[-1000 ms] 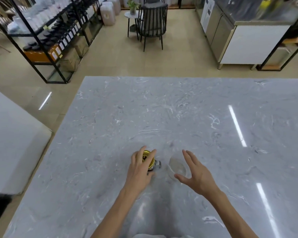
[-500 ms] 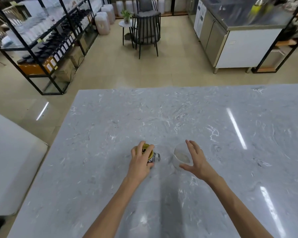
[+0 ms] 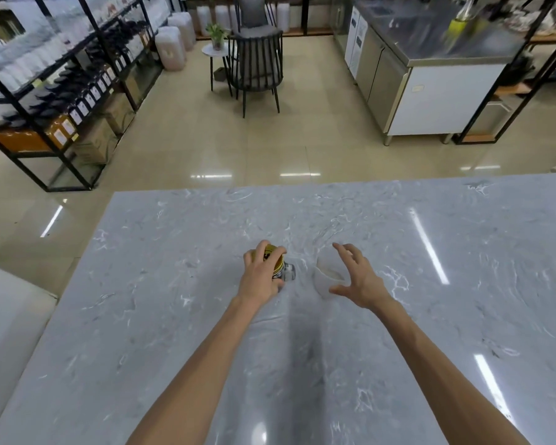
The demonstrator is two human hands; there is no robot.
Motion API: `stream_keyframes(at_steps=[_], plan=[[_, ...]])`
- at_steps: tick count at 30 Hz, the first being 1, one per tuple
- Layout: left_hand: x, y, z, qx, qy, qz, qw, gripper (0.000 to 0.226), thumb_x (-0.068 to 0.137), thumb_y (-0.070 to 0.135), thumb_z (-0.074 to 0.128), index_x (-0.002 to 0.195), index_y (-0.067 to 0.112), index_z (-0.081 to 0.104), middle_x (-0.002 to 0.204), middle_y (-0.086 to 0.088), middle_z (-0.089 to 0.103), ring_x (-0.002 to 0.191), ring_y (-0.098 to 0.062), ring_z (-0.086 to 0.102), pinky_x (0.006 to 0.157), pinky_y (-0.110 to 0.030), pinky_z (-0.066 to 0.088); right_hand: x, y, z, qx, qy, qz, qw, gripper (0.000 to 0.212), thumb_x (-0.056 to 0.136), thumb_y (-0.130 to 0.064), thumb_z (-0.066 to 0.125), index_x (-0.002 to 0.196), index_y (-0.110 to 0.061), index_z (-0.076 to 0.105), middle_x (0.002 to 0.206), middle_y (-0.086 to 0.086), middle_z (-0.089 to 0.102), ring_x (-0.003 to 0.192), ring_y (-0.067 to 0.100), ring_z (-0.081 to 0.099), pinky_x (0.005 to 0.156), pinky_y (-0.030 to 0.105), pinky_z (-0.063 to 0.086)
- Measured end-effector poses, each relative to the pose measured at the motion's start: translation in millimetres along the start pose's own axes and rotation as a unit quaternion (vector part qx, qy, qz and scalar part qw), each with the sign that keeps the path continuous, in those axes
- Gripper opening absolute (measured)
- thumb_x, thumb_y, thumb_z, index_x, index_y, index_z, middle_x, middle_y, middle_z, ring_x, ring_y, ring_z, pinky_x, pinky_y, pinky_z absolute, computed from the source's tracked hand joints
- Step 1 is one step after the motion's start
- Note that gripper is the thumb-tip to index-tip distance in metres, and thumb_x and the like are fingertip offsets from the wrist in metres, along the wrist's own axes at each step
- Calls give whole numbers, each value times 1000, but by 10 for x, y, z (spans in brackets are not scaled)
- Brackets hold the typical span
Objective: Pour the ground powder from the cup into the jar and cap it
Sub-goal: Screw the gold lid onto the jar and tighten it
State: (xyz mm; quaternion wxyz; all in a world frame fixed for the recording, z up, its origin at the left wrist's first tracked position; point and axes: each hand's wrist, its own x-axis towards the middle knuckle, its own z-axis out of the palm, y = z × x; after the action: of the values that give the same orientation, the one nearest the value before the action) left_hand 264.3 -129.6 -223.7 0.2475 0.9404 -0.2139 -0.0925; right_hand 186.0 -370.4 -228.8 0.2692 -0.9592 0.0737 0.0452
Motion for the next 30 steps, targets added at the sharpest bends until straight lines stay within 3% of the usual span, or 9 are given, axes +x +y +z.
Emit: stream_keyframes(at_steps=[6,11,14,21,25,30], plan=[[-6,-79,-22,21,-20,-7,1000,65,76,18,80,129,34,46,142,3,28,125,-29,27,83,-41,53,1,172,-167,-23,-19,17,999,105,73,-29,85,154,-36,18,155,3,19,133,26,35,99,42,46],[-140,-64,2,25,-11,-10,1000,66,75,18,81,128,34,46,141,3,29,126,-27,27,83,-38,52,-212,211,-83,-5,-3,15,1000,107,70,-24,87,154,-30,21,153,6,21,129,30,37,99,40,43],[-162,-17,7,27,-16,-8,999,65,76,18,80,128,34,45,140,3,29,126,-28,26,85,-42,55,-233,141,-49,-2,2,31,1000,109,70,-24,87,154,-30,18,158,4,15,133,33,32,100,42,42],[-198,18,51,45,-29,-3,999,64,77,23,80,127,38,43,141,3,27,126,-29,26,83,-42,54,-215,120,-46,-28,-15,37,999,111,73,-30,85,154,-30,10,164,3,2,148,34,8,117,48,26],[-218,72,31,46,-29,-14,998,64,78,23,79,129,37,42,143,2,25,127,-29,25,85,-41,52,-235,100,-116,-75,-22,42,996,110,74,-34,84,154,-33,9,163,1,4,149,32,1,113,54,32],[-229,63,33,43,-30,-25,998,64,79,22,79,130,38,42,145,1,24,128,-30,25,90,-43,52,-354,158,-166,-85,0,53,995,110,72,-32,86,153,-34,13,161,0,10,142,36,19,105,52,42]])
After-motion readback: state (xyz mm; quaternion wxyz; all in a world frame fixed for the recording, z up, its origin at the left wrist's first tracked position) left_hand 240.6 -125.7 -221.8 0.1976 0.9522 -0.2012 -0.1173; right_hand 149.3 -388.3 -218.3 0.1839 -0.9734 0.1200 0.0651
